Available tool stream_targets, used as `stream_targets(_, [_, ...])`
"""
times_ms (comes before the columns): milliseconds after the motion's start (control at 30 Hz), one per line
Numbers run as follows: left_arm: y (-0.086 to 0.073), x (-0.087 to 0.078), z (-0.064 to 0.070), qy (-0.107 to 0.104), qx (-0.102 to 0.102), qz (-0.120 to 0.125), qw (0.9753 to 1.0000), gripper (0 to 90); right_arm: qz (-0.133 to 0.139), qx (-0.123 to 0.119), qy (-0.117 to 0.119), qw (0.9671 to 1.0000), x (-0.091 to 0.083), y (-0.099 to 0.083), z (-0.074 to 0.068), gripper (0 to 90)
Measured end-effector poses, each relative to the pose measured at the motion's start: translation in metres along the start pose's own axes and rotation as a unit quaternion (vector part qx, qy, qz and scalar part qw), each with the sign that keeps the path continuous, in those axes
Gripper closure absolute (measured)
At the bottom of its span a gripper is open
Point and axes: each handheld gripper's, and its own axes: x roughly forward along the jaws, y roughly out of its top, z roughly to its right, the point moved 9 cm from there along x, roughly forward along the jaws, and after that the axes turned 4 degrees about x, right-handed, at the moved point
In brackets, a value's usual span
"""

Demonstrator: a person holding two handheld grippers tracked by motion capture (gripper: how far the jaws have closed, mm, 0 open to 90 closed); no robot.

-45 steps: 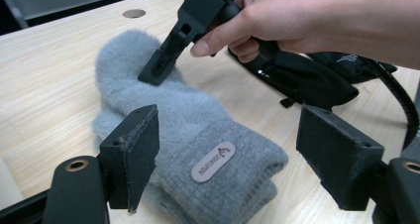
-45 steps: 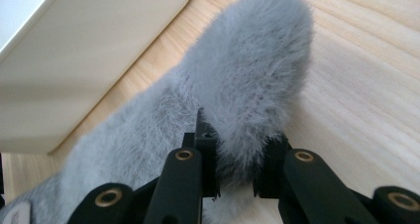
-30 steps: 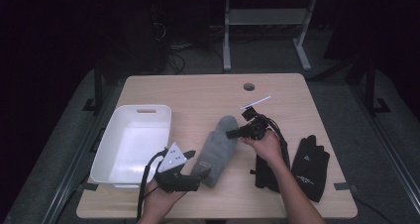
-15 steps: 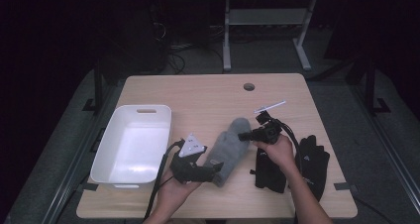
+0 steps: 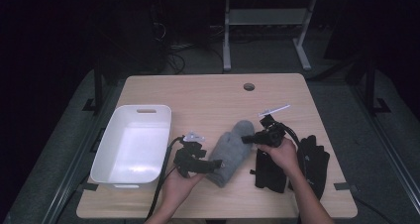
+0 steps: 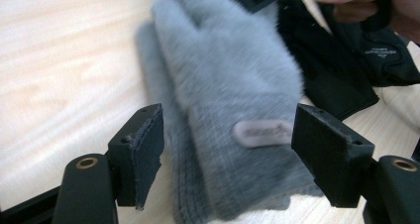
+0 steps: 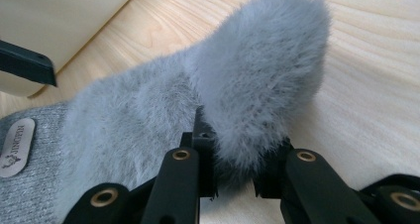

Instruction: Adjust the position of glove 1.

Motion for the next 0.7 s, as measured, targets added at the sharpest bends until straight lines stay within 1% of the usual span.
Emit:
stream_targets(33, [-0.001,0.002,0.0,-0.005,-0.011,-0.001,0.9999,27.8,0.002,-0.002,0.001,1.0,0.0,-0.001,0.001,75.0])
stream_targets(100, [-0.004,0.005,-0.001,-0.013,-0.025,-0.009,0.9996,27.5,0.001,0.001,0.003,1.0,-0.001,-0.002,0.001,74.6])
stream_targets(133, [-0.005,0.007,-0.001,-0.016,-0.028,-0.012,0.9994,27.2,0.0,0.002,0.003,1.0,-0.001,-0.002,0.001,74.4])
stream_targets(167, [-0.007,0.008,-0.002,-0.021,-0.028,-0.022,0.9991,27.2,0.0,0.002,0.002,1.0,-0.001,-0.002,0.001,74.1])
stream_targets(233, [-0.009,0.01,-0.002,-0.025,-0.034,-0.027,0.9987,27.4,0.0,0.001,0.001,1.0,-0.001,-0.002,0.001,73.5])
stream_targets(267, [-0.01,0.01,-0.002,-0.024,-0.036,-0.031,0.9986,27.4,-0.001,0.002,0.001,1.0,-0.001,-0.002,0.001,73.0])
stream_targets(300, [-0.011,0.011,-0.004,-0.021,-0.03,-0.036,0.9987,27.4,-0.001,0.002,0.002,1.0,0.0,-0.003,0.002,72.3])
stream_targets(333, [-0.012,0.012,-0.004,-0.022,-0.037,-0.037,0.9984,27.4,0.0,0.004,0.003,1.0,0.0,-0.003,0.002,71.2])
stream_targets(433, [-0.016,0.013,-0.006,-0.036,-0.047,-0.044,0.9973,27.6,-0.003,0.008,-0.002,1.0,0.001,-0.004,0.004,62.7])
stream_targets(500, [-0.018,0.015,-0.006,-0.047,-0.057,-0.046,0.9962,28.8,-0.003,0.008,-0.009,0.9999,0.001,-0.003,0.005,53.7])
stream_targets(533, [-0.018,0.015,-0.006,-0.049,-0.057,-0.046,0.9961,30.2,-0.003,0.011,-0.015,0.9998,0.001,-0.003,0.006,48.9])
stream_targets(567, [-0.018,0.015,-0.006,-0.05,-0.056,-0.047,0.9961,31.2,-0.003,0.019,-0.019,0.9996,0.001,-0.002,0.007,46.1])
stream_targets(633, [-0.019,0.015,-0.006,-0.053,-0.059,-0.053,0.9955,31.7,-0.003,0.02,-0.023,0.9995,0.002,-0.001,0.009,44.2])
stream_targets(700, [-0.02,0.016,-0.007,-0.055,-0.058,-0.056,0.9952,32.0,-0.004,0.027,-0.03,0.9992,0.003,-0.001,0.011,43.7])
